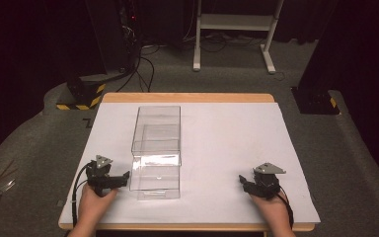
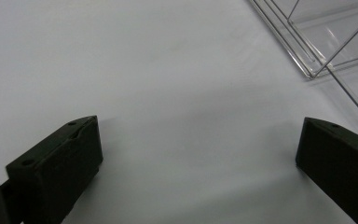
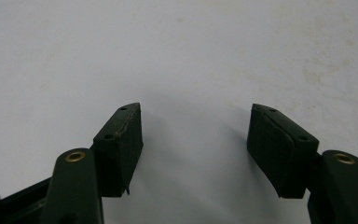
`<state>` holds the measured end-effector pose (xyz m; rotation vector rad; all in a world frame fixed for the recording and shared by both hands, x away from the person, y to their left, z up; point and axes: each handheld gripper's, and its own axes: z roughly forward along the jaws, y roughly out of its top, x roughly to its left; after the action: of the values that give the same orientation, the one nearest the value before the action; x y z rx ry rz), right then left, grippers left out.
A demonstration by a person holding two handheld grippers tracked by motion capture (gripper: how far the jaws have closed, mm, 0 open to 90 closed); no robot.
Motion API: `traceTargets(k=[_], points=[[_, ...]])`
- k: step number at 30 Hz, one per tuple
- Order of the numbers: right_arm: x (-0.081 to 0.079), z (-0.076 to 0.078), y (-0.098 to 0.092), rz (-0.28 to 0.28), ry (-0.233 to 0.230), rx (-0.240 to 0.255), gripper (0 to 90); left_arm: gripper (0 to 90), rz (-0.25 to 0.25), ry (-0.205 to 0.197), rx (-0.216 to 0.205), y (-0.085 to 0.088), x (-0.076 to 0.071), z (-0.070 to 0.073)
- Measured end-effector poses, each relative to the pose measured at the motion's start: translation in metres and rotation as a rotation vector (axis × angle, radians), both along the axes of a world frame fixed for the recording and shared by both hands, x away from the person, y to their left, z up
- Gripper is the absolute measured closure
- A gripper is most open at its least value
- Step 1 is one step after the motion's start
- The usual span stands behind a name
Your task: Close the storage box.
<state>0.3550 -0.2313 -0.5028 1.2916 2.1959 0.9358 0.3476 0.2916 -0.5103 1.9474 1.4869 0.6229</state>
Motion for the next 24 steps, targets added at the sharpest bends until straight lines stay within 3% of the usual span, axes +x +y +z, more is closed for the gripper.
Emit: traceTargets(k=[24], points=[[-0.0003, -0.0004, 0.0001, -0.001, 0.0, 0.002, 35.7, 0.6, 0.001, -0.005, 0.009, -0.0006, -0.0001, -0.0001]])
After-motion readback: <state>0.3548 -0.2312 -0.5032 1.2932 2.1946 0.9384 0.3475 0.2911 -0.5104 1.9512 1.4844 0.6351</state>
